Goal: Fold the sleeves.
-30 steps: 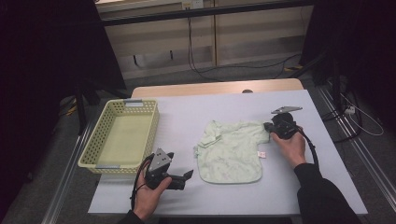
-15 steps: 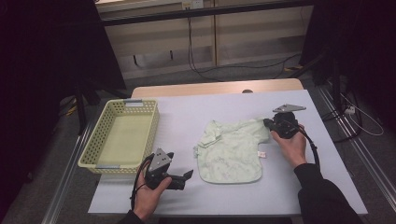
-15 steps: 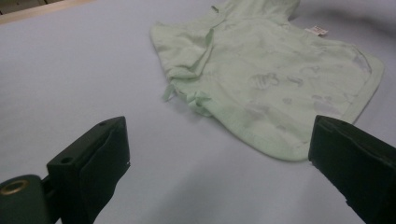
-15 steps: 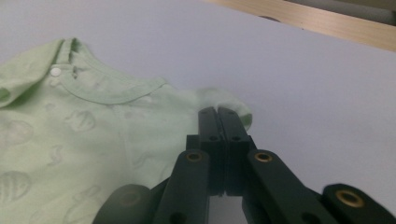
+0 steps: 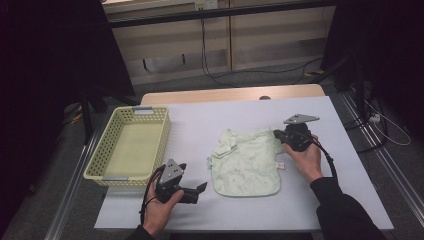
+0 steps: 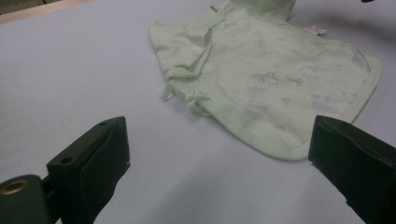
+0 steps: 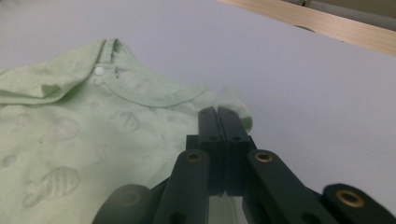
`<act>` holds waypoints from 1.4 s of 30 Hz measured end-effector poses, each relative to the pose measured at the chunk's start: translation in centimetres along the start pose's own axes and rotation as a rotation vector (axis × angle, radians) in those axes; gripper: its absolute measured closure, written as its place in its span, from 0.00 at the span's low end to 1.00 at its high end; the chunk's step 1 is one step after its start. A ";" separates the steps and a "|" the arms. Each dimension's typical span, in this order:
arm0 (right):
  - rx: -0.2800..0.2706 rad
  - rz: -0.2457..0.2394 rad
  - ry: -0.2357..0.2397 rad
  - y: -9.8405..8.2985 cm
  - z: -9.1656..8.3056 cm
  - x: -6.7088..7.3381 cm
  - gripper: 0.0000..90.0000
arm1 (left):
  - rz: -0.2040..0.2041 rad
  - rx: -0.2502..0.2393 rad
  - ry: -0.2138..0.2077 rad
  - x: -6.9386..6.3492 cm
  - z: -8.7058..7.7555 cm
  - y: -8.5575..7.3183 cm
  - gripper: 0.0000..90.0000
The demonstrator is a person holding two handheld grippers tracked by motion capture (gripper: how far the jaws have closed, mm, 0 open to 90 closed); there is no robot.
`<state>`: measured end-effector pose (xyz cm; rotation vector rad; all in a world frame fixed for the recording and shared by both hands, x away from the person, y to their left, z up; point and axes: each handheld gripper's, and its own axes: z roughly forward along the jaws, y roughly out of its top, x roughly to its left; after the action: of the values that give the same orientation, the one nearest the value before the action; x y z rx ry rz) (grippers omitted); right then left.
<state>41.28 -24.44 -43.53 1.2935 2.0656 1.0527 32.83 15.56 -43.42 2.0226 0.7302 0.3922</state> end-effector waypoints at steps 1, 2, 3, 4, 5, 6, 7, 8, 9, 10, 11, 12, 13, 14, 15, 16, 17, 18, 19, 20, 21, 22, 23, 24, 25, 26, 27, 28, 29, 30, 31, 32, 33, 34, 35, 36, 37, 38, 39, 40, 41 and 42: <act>0.001 0.002 0.005 0.0 0.1 0.2 1.00 | -0.001 0.000 0.001 0.0 0.0 0.0 0.06; 0.003 0.002 0.010 0.0 0.1 0.3 1.00 | -0.001 0.001 0.001 0.0 0.0 0.0 0.06; 0.005 0.001 0.014 0.0 0.2 0.5 1.00 | -0.002 0.001 0.001 0.0 0.1 0.0 0.06; 0.004 -0.007 0.020 0.0 0.3 0.6 1.00 | 0.002 0.003 0.002 0.0 0.1 0.0 0.06; 0.005 -0.010 0.022 0.0 0.4 0.8 1.00 | 0.002 0.003 0.001 0.0 0.1 0.0 0.06; 0.007 -0.011 0.028 0.0 0.5 0.9 1.00 | 0.002 0.003 0.001 0.0 0.1 0.0 0.06; 0.008 -0.015 0.034 0.1 0.6 1.1 1.00 | 0.001 0.003 0.001 0.0 0.1 0.0 0.06; 0.010 -0.016 0.042 0.1 0.7 1.3 1.00 | 0.002 0.003 0.000 0.0 0.1 0.0 0.06; 0.013 -0.021 0.046 0.1 0.8 1.5 1.00 | 0.002 0.003 0.000 0.0 0.1 0.0 0.06; 0.017 -0.030 0.052 0.1 1.0 1.7 1.00 | 0.003 0.003 0.000 0.0 0.1 0.0 0.06; 0.023 -0.034 0.053 0.1 1.2 1.9 1.00 | 0.003 0.004 -0.002 0.0 0.1 0.0 0.06; 0.027 -0.038 0.054 0.0 1.4 2.1 1.00 | 0.004 0.004 -0.002 0.0 0.1 0.0 0.06; 0.031 -0.041 0.057 0.0 1.5 2.2 1.00 | 0.005 0.004 -0.003 0.0 0.1 0.0 0.06; 0.037 -0.047 0.058 0.0 1.7 2.3 1.00 | 0.005 0.003 -0.003 0.0 0.1 0.0 0.06; 0.043 -0.052 0.060 -0.1 1.9 2.5 1.00 | 0.005 0.003 -0.003 0.0 0.1 0.0 0.06; 0.050 -0.058 0.063 -0.1 2.0 2.6 0.99 | 0.006 0.005 -0.003 0.0 0.1 0.0 0.06; 0.058 -0.064 0.064 -0.2 2.2 2.8 0.99 | 0.006 0.005 -0.003 0.0 0.1 0.0 0.06; 0.063 -0.066 0.065 -0.3 2.3 2.9 0.99 | 0.008 0.006 -0.002 0.0 0.1 0.0 0.06; 0.068 -0.073 0.065 -0.3 2.4 3.0 0.99 | 0.009 0.007 -0.002 0.0 0.1 0.0 0.06; 0.072 -0.074 0.067 -0.4 2.5 3.0 0.98 | 0.006 0.005 -0.004 0.0 0.1 0.0 0.06; 0.076 -0.076 0.068 -0.4 2.6 3.1 0.98 | 0.007 0.005 -0.005 0.0 0.1 0.0 0.06; 0.078 -0.080 0.069 -0.5 2.7 3.1 0.98 | 0.007 0.003 -0.005 0.0 0.1 0.0 0.06; 0.082 -0.079 0.069 -0.5 2.7 3.2 0.97 | 0.008 0.004 -0.005 0.0 0.1 0.0 0.06; 0.085 -0.083 0.070 -0.6 2.8 3.2 0.96 | 0.008 0.004 -0.006 0.0 0.1 0.0 0.06; 0.089 -0.083 0.069 -0.6 2.9 3.2 0.95 | 0.008 0.004 -0.007 0.0 0.1 0.0 0.06; 0.090 -0.084 0.068 -0.7 3.0 3.2 0.95 | 0.006 0.005 -0.008 -0.1 0.1 0.0 0.06; 0.093 -0.083 0.068 -0.7 3.0 3.3 0.94 | 0.006 0.006 -0.008 -0.1 0.1 0.0 0.06; 0.093 -0.082 0.068 -0.7 3.1 3.3 0.94 | 0.009 0.008 -0.007 0.0 0.1 0.0 0.06; 0.093 -0.084 0.068 -0.7 3.2 3.3 0.94 | 0.010 0.008 -0.007 -0.1 0.1 0.0 0.06; 0.093 -0.088 0.071 -0.7 3.2 3.4 0.94 | 0.009 0.006 -0.008 -0.1 0.2 0.0 0.06; 0.094 -0.088 0.073 -0.7 3.3 3.5 0.95 | 0.010 0.007 -0.009 -0.1 0.2 0.0 0.06; 0.094 -0.091 0.074 -0.7 3.3 3.5 0.94 | 0.010 0.007 -0.009 -0.1 0.2 0.0 0.06; 0.095 -0.092 0.078 -0.8 3.4 3.6 0.94 | 0.010 0.010 -0.009 -0.1 0.2 0.0 0.06; 0.096 -0.093 0.081 -0.8 3.4 3.6 0.94 | 0.009 0.010 -0.010 -0.1 0.2 0.0 0.06; 0.095 -0.095 0.083 -0.8 3.4 3.7 0.93 | 0.010 0.010 -0.010 -0.1 0.2 0.0 0.06; 0.094 -0.096 0.085 -0.8 3.5 3.7 0.92 | 0.010 0.010 -0.011 -0.1 0.2 0.0 0.06; 0.095 -0.099 0.088 -0.8 3.5 3.8 0.91 | 0.010 0.010 -0.011 -0.1 0.2 0.0 0.06; 0.094 -0.100 0.092 -0.8 3.5 3.9 0.90 | 0.013 0.012 -0.010 -0.1 0.2 0.0 0.06; 0.093 -0.107 0.095 -0.8 3.6 3.9 0.90 | 0.010 0.010 -0.011 -0.1 0.2 0.0 0.06; 0.094 -0.109 0.098 -0.8 3.6 4.0 0.89 | 0.010 0.010 -0.011 -0.1 0.2 0.0 0.06; 0.093 -0.112 0.103 -0.8 3.7 4.1 0.89 | 0.014 0.011 -0.009 -0.1 0.2 0.0 0.06; 0.095 -0.113 0.109 -0.8 3.7 4.1 0.88 | 0.014 0.012 -0.008 -0.1 0.2 0.0 0.06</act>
<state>41.70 -19.63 -46.37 1.1718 2.2670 1.0059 32.87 15.35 -43.51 2.0408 0.7153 0.3881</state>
